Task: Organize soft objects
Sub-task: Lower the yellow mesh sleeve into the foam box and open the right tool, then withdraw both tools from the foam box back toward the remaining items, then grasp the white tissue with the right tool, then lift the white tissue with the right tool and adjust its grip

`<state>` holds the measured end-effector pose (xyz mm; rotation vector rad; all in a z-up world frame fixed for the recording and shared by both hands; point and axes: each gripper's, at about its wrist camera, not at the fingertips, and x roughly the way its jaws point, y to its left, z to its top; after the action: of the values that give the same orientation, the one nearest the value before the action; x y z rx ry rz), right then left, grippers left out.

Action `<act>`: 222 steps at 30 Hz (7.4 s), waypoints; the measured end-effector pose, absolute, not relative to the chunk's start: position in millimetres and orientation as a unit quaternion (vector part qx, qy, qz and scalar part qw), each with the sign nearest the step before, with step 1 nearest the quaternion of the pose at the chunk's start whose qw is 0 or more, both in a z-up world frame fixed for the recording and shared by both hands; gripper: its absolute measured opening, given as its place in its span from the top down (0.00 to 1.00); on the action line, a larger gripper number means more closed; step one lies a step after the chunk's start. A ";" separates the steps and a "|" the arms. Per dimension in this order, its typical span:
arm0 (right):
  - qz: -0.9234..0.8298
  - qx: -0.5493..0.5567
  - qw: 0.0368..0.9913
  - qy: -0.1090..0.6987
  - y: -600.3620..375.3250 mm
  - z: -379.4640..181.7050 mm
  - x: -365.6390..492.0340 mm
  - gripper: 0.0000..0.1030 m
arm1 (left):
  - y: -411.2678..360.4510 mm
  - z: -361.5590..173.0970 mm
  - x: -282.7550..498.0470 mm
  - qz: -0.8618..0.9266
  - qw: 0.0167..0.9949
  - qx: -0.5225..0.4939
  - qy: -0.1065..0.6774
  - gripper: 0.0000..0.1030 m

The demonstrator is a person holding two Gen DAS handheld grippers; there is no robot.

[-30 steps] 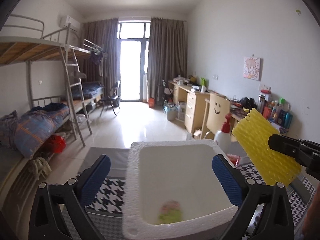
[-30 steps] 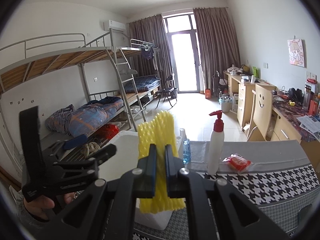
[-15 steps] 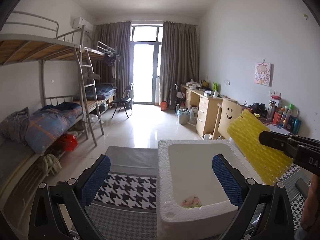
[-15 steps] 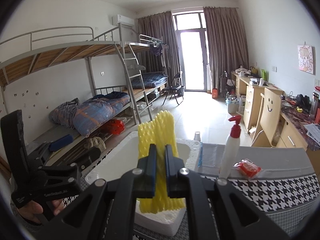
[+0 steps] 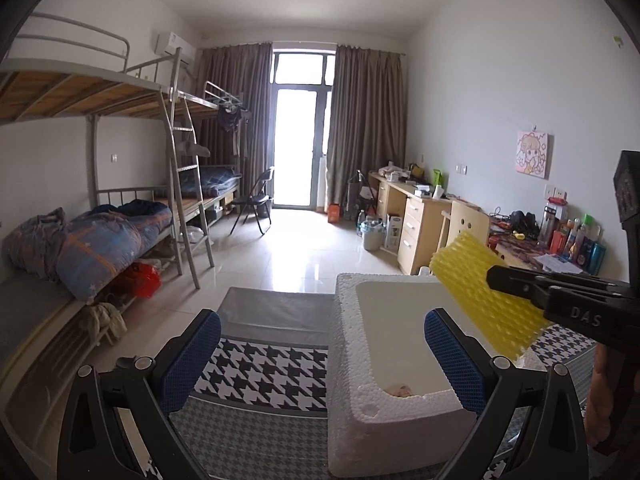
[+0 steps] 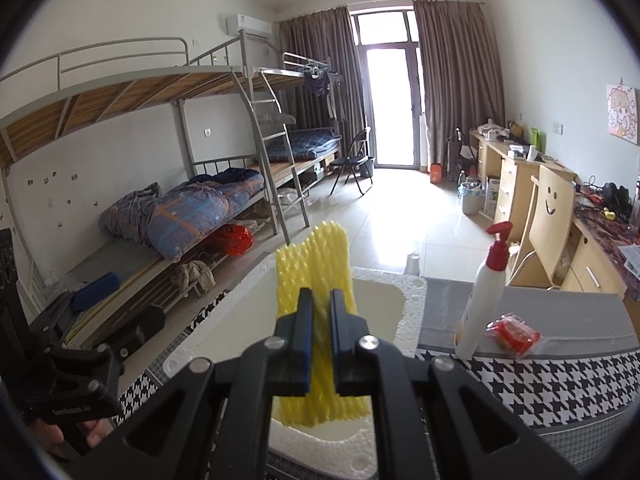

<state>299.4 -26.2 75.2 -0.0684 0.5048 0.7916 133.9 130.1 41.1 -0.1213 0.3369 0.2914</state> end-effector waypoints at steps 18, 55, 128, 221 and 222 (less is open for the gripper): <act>0.381 -0.051 0.883 0.270 -7.5 63.0 305.0 0.21 | 139.9 35.7 119.0 0.151 0.973 -0.070 0.158 0.01; 0.367 -0.023 0.908 0.202 -62.4 84.9 264.1 0.13 | 105.0 57.3 90.7 0.140 0.980 -0.050 0.135 0.01; 0.253 0.017 0.954 0.157 -196.3 49.6 215.7 0.05 | 18.5 38.5 71.2 0.005 0.993 -0.035 0.116 0.01; 0.248 0.053 0.907 0.337 -226.8 -25.3 241.7 0.96 | 1.9 -40.5 123.9 -0.042 0.966 -0.060 0.249 0.01; 0.242 0.053 0.909 0.336 -229.4 -25.4 240.6 0.96 | 1.5 -40.8 123.6 -0.042 0.966 -0.060 0.249 0.01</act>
<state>240.6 -229.4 -25.4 0.1096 0.6938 0.4997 123.6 1.5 -40.8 -0.1208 0.5041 -0.0854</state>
